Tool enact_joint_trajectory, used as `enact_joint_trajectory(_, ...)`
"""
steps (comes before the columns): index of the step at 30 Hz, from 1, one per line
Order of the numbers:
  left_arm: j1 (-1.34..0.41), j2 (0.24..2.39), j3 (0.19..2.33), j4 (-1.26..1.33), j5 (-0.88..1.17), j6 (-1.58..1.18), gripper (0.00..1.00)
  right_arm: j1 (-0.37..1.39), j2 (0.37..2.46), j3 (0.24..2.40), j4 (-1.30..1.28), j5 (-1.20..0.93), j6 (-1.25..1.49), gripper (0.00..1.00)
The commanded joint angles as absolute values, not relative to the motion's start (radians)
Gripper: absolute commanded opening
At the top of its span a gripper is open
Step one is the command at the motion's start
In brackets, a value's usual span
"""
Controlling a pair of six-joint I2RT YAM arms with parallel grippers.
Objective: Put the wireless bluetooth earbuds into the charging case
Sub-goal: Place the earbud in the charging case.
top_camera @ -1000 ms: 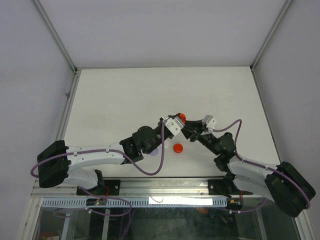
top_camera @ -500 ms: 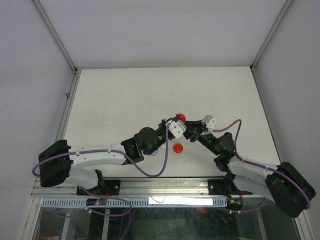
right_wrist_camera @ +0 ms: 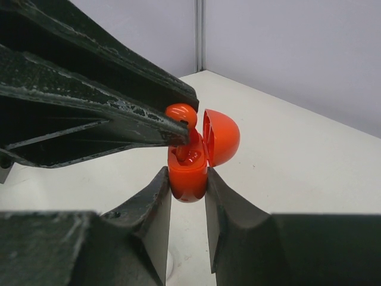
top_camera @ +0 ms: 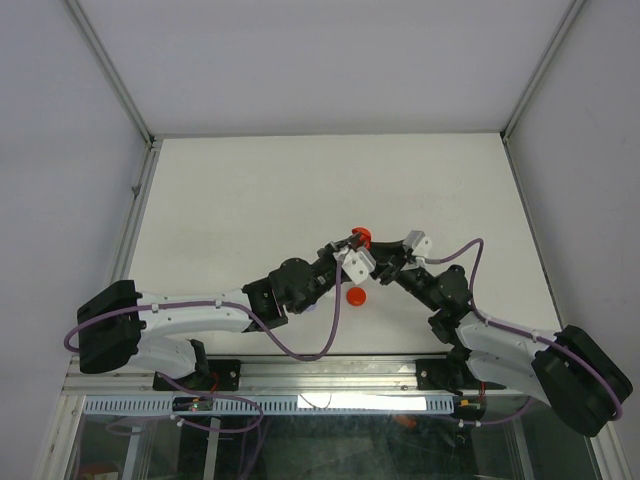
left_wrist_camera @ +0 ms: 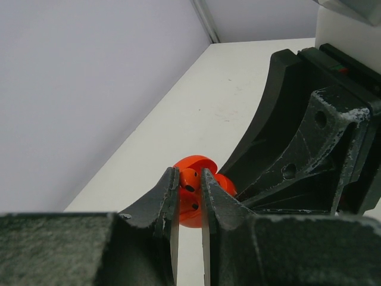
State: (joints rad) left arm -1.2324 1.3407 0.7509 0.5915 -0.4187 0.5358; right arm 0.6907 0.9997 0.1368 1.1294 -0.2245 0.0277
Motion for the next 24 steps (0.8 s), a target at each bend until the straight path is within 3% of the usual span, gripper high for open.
enact_joint_trajectory(1, -1.256, 1.303, 0.729, 0.584, -0.420, 0.551, 0.11, 0.689, 0.977, 0.179, 1.192, -0.190, 0.034, 0.00)
enact_joint_trajectory(15, -1.269, 1.298, 0.750, 0.520, -0.430, 0.549, 0.11, 0.690, 0.983, 0.176, 1.197, -0.195, 0.034, 0.00)
enact_joint_trajectory(20, -1.269, 1.306, 0.759, 0.509, -0.426, 0.526, 0.17, 0.690, 0.982, 0.176, 1.196, -0.195, 0.034, 0.00)
enact_joint_trajectory(24, -1.270, 1.290, 0.759, 0.507, -0.426, 0.497, 0.29, 0.690, 0.983, 0.173, 1.194, -0.193, 0.031, 0.00)
